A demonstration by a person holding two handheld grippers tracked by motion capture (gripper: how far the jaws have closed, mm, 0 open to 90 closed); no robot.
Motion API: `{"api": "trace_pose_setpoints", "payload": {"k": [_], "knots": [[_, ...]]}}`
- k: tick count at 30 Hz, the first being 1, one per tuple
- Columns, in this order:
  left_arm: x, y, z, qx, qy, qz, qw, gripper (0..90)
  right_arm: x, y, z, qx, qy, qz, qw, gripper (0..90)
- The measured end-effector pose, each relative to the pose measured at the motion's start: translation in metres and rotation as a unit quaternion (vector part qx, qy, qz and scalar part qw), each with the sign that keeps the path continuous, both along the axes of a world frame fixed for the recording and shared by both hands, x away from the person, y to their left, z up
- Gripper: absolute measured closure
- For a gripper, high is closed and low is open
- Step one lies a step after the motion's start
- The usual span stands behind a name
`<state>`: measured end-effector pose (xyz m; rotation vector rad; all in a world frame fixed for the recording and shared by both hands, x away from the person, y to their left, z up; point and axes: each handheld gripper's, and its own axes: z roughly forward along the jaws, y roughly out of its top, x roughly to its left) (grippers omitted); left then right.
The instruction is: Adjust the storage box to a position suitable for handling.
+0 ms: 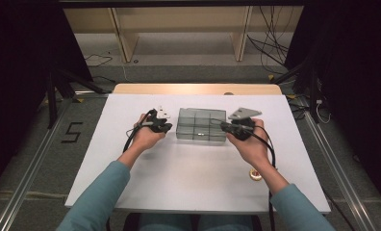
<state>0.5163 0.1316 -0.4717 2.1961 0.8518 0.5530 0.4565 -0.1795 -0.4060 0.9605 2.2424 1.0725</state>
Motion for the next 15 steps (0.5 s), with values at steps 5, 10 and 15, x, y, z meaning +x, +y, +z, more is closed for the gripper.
{"api": "trace_pose_setpoints", "payload": {"k": [5, 10, 15], "knots": [[-0.032, 0.012, 0.009, -0.024, -0.014, -0.013, 0.9995, 79.2, 0.045, 0.026, 0.002, -0.009, 0.014, -0.012, 0.9998, 90.0], [-0.065, 0.018, 0.011, -0.045, -0.010, -0.010, 0.9989, 60.9, 0.089, 0.046, 0.000, -0.013, 0.041, -0.028, 0.9987, 90.0], [-0.093, 0.017, 0.006, -0.056, -0.004, -0.013, 0.9984, 46.0, 0.113, 0.060, -0.001, -0.020, 0.053, -0.034, 0.9978, 90.0]]}}
